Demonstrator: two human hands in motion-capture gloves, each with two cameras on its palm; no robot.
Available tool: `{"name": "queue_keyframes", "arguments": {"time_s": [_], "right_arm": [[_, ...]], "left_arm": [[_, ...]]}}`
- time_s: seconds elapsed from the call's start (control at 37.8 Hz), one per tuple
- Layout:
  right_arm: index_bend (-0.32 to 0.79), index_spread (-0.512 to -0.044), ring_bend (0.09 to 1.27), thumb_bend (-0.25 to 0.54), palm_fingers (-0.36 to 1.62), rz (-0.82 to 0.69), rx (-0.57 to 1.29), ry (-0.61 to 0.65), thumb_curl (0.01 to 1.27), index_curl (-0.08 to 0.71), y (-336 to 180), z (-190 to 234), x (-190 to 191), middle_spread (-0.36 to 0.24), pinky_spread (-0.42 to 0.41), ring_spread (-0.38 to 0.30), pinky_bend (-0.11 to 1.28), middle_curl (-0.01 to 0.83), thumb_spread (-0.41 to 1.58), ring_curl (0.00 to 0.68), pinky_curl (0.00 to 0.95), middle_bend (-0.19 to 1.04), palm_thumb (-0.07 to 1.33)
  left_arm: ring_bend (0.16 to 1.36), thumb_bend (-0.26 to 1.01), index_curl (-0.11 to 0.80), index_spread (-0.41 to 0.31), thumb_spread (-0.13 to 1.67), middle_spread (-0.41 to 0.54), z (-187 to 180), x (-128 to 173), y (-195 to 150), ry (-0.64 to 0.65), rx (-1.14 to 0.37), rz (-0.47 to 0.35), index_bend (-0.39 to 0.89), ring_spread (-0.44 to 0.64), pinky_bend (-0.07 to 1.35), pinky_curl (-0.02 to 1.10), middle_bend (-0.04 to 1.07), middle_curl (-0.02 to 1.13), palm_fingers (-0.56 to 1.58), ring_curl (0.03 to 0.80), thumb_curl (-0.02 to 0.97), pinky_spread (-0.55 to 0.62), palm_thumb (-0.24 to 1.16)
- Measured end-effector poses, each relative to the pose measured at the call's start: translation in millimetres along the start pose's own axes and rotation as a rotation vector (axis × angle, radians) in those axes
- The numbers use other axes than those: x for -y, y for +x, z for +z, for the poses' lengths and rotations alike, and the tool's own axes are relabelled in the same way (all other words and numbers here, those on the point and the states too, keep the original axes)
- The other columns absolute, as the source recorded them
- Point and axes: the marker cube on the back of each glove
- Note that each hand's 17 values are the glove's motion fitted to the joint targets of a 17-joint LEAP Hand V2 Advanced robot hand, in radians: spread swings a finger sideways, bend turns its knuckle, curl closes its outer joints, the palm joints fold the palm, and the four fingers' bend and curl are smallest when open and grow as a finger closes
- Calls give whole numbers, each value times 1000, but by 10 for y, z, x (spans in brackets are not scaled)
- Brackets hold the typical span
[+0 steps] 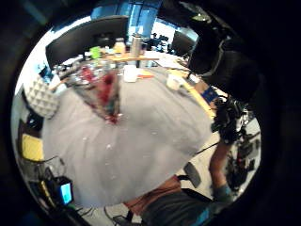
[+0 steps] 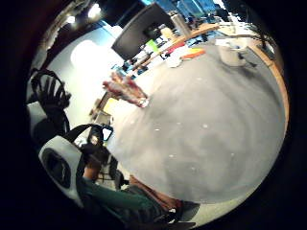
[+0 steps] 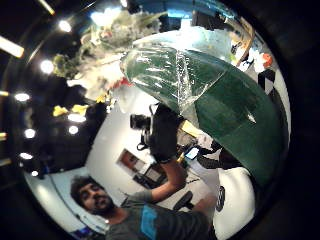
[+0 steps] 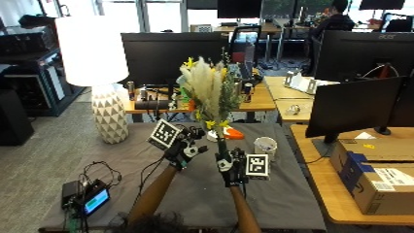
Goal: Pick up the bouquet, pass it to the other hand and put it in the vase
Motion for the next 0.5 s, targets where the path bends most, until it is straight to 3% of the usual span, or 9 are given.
{"name": "queue_keyframes", "arguments": {"time_s": [0.13, 0.32, 0.37, 0.5], "right_arm": [[214, -241, 944, -26, 1397, -28, 97, -48, 612, 526, -143, 279, -22, -171, -306, -202, 669, 579, 750, 528, 457, 743, 976], [206, -242, 947, -26, 1396, -143, 184, -104, 623, 540, -235, 571, -40, -169, -306, -201, 670, 580, 741, 526, 457, 745, 971], [204, -242, 947, -26, 1396, -184, 194, -120, 625, 544, -243, 656, -43, -169, -306, -201, 670, 580, 740, 526, 457, 745, 970], [201, -244, 942, -26, 1394, -83, 115, -155, 632, 553, -231, 792, -119, -168, -306, -201, 672, 580, 737, 524, 458, 747, 966]], "left_arm": [[591, -13, 272, -69, 1003, -53, 34, 208, 179, -2, -255, 27, 130, 32, 395, 371, 188, 383, 575, 319, 309, 207, 341], [588, -10, 271, -51, 994, -59, 84, 292, 337, 43, -348, 24, 119, 22, 389, 377, 182, 382, 581, 324, 325, 181, 410], [605, 0, 267, -49, 989, -65, 106, 304, 345, 63, -409, 32, 109, -1, 394, 380, 180, 380, 609, 329, 334, 137, 452], [624, 33, 258, -110, 991, -136, 126, 316, 297, 106, -570, 36, 103, -128, 508, 392, 167, 365, 886, 322, 362, -68, 582]]}}
